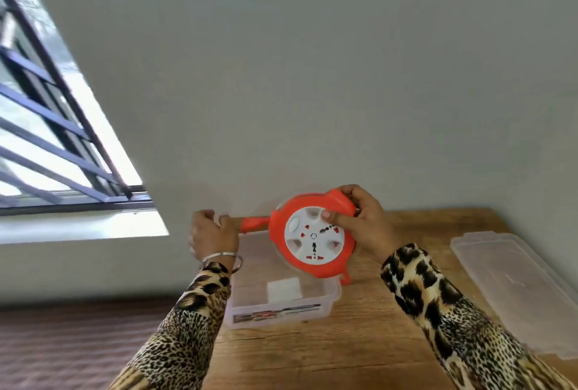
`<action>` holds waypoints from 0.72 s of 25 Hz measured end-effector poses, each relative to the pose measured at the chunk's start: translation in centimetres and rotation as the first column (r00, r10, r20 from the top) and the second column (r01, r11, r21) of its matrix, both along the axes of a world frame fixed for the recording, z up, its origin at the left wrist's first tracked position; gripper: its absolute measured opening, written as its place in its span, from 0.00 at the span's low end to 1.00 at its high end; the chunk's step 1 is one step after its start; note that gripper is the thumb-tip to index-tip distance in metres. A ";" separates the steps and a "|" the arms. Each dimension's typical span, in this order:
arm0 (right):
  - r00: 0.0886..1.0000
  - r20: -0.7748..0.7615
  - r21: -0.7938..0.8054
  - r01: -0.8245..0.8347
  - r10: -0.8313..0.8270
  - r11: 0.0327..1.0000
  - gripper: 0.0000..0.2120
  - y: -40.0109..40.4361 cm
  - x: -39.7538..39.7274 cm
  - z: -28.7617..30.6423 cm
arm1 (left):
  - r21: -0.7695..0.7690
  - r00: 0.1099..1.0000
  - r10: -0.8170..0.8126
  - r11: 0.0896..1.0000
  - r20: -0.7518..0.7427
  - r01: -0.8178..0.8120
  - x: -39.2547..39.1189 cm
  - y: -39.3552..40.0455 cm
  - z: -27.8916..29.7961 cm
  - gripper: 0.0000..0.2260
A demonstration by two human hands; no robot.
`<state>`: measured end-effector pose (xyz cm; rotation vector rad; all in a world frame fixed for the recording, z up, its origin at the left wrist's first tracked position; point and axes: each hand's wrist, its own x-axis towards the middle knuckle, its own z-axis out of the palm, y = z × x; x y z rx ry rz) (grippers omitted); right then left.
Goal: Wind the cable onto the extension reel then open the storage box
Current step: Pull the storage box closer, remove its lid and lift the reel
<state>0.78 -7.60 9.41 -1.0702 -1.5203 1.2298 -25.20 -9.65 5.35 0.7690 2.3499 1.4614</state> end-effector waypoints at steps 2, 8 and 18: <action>0.991 0.097 0.024 -0.099 0.096 0.995 0.20 0.5 -3.5 -0.6 | -0.210 0.999 -0.010 0.978 0.033 0.017 -3.1 -1.2 -1.1 0.17; 0.866 0.396 -0.114 -0.285 0.306 0.952 0.22 2.4 -8.4 -3.3 | -0.244 0.945 -0.247 0.923 0.214 0.297 -5.1 -3.1 -4.0 0.15; 0.522 0.849 0.092 -0.305 0.085 0.948 0.25 2.9 -9.4 -6.3 | -0.237 0.959 -0.260 0.930 0.113 0.280 -4.5 -3.8 -3.9 0.14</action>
